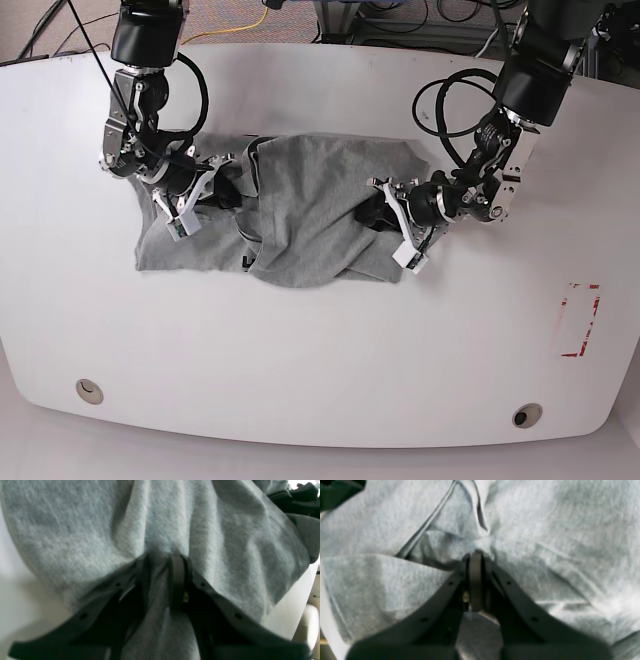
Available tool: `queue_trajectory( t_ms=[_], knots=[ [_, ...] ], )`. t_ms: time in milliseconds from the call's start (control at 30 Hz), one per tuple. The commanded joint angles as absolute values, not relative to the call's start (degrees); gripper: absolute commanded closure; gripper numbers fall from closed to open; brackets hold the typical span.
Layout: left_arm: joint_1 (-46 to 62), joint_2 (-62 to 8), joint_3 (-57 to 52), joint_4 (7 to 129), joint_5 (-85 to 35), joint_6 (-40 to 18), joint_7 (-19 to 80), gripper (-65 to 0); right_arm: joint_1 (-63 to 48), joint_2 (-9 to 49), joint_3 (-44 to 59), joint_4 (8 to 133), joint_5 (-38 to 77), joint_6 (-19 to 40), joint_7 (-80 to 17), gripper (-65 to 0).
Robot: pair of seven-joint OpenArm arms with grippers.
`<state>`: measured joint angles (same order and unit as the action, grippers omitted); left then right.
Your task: Layout the t-shirt on the table in an organized manner, then fold the t-shirt properly
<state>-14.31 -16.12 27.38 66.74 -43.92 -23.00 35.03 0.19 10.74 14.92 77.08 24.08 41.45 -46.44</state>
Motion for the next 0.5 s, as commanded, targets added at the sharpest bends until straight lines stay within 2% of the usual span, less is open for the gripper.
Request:
queue_trajectory(
  t_ms=[0, 33, 100, 233, 333, 467],
  knots=[
    [-14.81, -16.48, 27.30, 65.63, -41.54, -22.37, 36.53, -11.5, -0.31, 11.38, 15.16, 80.92, 19.12, 40.00, -53.49, -16.5],
    [-14.81, -16.48, 27.30, 65.45, -41.54, -22.37, 36.53, -11.5, -0.31, 11.30, 15.16, 81.71, 19.12, 40.00, -54.11, -18.9],
    [-14.90, -16.48, 27.30, 65.27, -41.19, -22.37, 36.53, -11.5, -0.22, 11.12, 15.16, 85.41, 19.12, 40.00, -56.13, -28.7],
    [-14.90, -16.66, 27.30, 64.40, -41.27, -22.37, 36.44, -11.5, -0.31, 10.95, 15.25, 93.23, 19.30, 40.00, -59.12, -43.1],
    [-14.90, -16.66, 27.30, 63.96, -41.27, -22.37, 36.44, -11.5, -0.31, 10.95, 15.52, 98.07, 21.49, 40.00, -60.79, -51.8],
    [-14.90, -16.75, 27.30, 62.81, -41.27, -22.37, 36.44, -11.5, 1.54, 11.03, 21.41, 102.02, 26.51, 40.00, -65.10, -64.2]
  ],
)
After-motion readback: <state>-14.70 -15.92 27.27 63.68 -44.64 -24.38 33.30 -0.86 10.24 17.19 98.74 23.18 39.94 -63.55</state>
